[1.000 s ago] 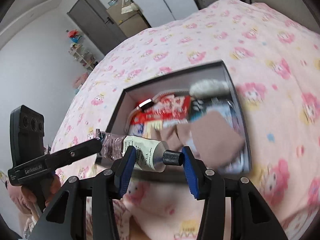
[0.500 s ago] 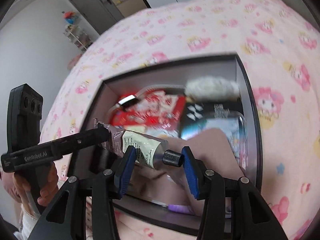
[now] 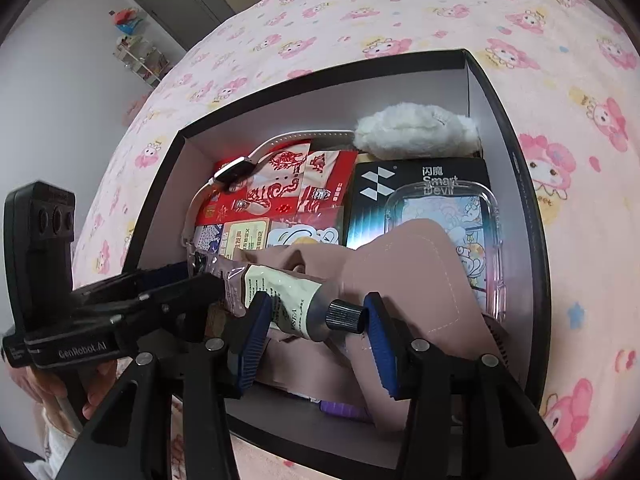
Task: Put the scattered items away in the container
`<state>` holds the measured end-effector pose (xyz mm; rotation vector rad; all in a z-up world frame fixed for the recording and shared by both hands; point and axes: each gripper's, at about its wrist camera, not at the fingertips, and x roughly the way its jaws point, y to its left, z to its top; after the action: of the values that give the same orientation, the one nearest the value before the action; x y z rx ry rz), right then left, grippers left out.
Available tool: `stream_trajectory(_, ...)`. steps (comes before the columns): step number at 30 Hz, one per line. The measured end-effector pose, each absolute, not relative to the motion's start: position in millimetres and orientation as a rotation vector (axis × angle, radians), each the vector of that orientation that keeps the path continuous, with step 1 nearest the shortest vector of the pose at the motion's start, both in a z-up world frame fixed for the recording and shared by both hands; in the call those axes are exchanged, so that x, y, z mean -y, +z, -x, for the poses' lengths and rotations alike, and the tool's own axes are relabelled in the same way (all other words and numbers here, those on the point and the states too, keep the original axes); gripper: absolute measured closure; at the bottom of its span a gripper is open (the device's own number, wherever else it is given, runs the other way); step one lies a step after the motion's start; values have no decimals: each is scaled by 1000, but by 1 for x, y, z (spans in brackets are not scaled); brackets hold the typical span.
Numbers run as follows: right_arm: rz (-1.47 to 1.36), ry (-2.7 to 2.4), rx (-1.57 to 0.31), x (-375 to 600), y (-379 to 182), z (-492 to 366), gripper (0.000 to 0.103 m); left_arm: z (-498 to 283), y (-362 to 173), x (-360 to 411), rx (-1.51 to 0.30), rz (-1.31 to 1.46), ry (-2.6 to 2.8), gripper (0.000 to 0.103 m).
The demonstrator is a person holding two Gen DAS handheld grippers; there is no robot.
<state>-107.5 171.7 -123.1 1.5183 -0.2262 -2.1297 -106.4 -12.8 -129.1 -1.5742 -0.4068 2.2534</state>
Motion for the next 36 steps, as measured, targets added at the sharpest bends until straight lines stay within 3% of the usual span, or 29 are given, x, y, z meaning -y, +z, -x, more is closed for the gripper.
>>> stream_trajectory(13,-1516,-2144,54,-173,-106,90,57,100,-117,20,497,1517,2160,44)
stream_trajectory(18,-1420,-2216,95,-174,-93,93,57,101,-111,15,421,1462,2262,44)
stream_trajectory(26,-1475,-2212,-39,-151,-121,97,59,113,-137,-17,318,1563,2224,65)
stream_trajectory(29,-1488,-2206,-148,-145,-122,96,60,110,-148,-22,304,1627,2185,66)
stream_trajectory(36,-1525,-2091,-77,-155,-121,89,60,98,-148,-21,324,1618,2090,65)
